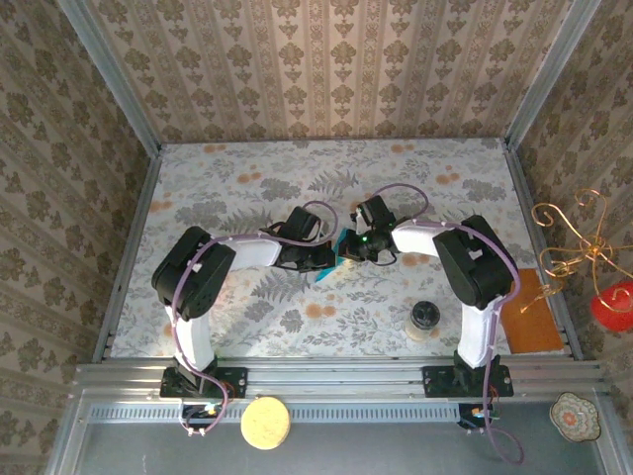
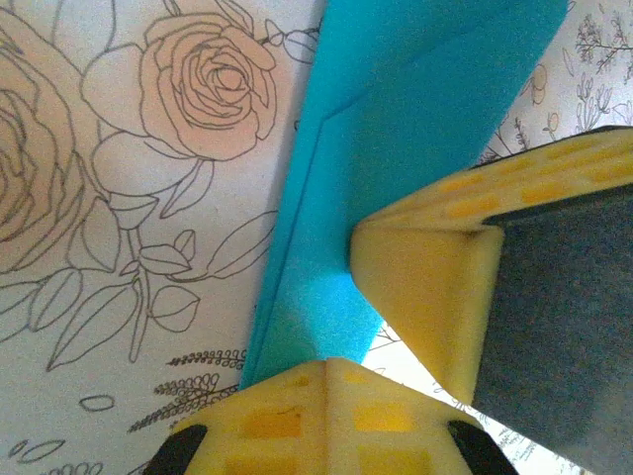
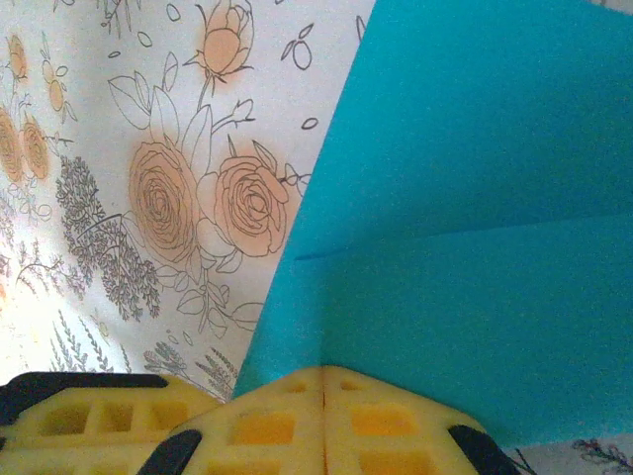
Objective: Fold a paper plane with a square sheet of paper (pick it up from the middle)
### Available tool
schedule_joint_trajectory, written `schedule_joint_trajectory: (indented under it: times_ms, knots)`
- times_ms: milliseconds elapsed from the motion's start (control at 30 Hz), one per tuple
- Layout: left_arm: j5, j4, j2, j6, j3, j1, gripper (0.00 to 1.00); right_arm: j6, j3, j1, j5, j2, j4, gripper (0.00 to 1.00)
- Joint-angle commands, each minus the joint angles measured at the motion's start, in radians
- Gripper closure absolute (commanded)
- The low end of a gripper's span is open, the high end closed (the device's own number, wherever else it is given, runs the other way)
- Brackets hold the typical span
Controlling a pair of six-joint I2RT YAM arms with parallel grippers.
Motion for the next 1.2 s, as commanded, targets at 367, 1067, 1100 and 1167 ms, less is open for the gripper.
schedule_joint_trajectory:
  times_ms: [367, 1067, 1100, 1167]
  knots:
    - [0.043, -0.102, -0.010, 0.088, 0.040, 0.014, 0.93, -0.086, 0.040, -0.011, 0.033, 0.082, -0.145, 0.92]
    - [0.023, -0.198, 0.040, 0.131, 0.047, 0.023, 0.97, -0.136, 0.086, -0.020, 0.058, 0.125, -0.242, 0.92]
    - [0.026, -0.201, 0.034, 0.133, 0.037, 0.023, 0.97, -0.138, 0.089, -0.020, 0.066, 0.128, -0.250, 0.92]
    - [0.034, -0.204, 0.015, 0.136, 0.015, 0.023, 0.98, -0.139, 0.091, -0.020, 0.077, 0.129, -0.261, 0.93]
